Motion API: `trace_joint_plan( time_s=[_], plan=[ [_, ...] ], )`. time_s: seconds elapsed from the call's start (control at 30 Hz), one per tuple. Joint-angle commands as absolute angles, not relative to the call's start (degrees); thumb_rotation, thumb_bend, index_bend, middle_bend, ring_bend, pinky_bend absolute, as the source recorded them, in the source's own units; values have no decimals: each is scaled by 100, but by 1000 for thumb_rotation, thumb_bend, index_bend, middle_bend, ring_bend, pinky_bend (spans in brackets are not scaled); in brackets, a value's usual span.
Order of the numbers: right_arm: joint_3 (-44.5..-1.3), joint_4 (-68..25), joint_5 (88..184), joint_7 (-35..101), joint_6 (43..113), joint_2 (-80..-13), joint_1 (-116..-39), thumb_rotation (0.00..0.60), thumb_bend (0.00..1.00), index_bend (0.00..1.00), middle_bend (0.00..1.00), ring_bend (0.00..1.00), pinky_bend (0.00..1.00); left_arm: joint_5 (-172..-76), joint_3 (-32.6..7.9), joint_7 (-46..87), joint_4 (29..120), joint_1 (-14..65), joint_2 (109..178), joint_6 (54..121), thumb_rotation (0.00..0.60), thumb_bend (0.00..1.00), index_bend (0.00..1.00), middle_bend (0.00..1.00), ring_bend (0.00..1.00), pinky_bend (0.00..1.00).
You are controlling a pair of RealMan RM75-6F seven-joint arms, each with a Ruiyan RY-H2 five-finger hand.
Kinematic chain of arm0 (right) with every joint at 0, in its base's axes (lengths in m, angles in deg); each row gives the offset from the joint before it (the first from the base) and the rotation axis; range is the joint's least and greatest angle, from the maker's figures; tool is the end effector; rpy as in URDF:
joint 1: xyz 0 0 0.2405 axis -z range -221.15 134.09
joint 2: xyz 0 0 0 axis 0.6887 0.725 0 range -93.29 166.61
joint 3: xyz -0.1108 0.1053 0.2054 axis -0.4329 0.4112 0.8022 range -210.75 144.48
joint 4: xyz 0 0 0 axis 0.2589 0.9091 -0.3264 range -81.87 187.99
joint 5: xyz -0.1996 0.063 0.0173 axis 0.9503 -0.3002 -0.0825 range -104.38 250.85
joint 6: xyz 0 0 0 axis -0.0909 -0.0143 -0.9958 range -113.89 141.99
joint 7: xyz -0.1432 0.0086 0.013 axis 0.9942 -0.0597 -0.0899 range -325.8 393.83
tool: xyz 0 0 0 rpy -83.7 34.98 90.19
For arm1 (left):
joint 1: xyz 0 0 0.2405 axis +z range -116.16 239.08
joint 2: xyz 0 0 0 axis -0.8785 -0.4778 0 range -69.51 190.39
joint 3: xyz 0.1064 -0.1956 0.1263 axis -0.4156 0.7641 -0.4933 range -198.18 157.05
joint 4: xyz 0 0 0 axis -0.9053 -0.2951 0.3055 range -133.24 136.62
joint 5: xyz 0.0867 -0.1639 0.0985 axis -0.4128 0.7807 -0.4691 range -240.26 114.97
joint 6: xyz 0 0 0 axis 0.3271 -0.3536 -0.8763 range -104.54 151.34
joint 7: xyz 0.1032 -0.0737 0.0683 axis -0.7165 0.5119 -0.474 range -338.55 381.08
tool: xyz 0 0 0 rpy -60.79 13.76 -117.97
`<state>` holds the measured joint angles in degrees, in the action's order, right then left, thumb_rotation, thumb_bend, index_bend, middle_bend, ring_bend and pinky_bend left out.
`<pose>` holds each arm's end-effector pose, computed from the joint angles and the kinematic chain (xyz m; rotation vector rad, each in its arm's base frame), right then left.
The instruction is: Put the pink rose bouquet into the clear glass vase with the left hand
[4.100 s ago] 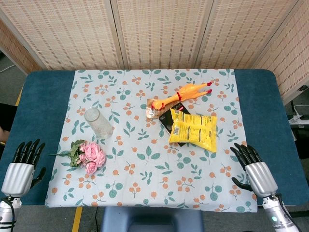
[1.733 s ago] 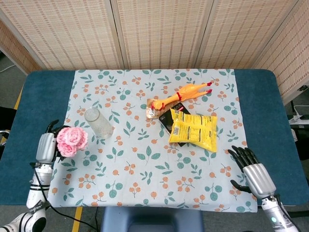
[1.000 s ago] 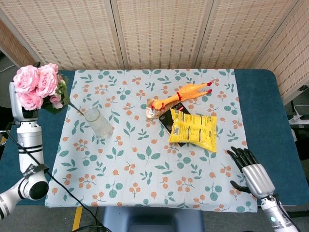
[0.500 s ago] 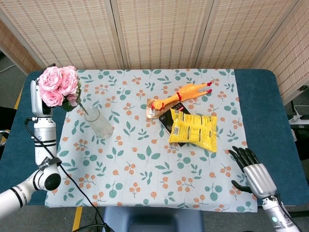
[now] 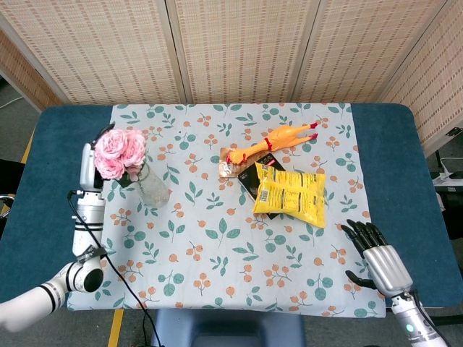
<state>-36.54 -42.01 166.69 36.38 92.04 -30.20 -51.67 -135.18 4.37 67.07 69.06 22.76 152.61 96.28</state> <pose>-0.2839 -0.1681 0.1030 1.6600 -1.0131 0.9020 -0.1693 0.4055 0.0843 -0.9640 -1.3836 -1.9947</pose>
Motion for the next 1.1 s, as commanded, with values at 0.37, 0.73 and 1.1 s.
trace_joint_plan(
  time_s=[0.37, 0.73, 1.1],
  plan=[
    [-3681, -4243, 16727, 3581, 9251, -2965, -5146, 600, 141, 0, 0, 0, 0, -14067, -68, 7131, 6618, 2202, 15294, 9341, 600, 361, 0, 0, 0, 33],
    [-3695, -4218, 16775, 3537, 9244, -2974, -5159, 600, 141, 0, 0, 0, 0, -14197, -436, 7268, 7375, 2476, 14640, 9044, 600, 346, 0, 0, 0, 23],
    [-3725, -4227, 16845, 3513, 9287, -2962, -5145, 600, 142, 0, 0, 0, 0, -14433, -696, 6987, 7583, 2595, 14358, 9060, 600, 337, 0, 0, 0, 20]
  ],
)
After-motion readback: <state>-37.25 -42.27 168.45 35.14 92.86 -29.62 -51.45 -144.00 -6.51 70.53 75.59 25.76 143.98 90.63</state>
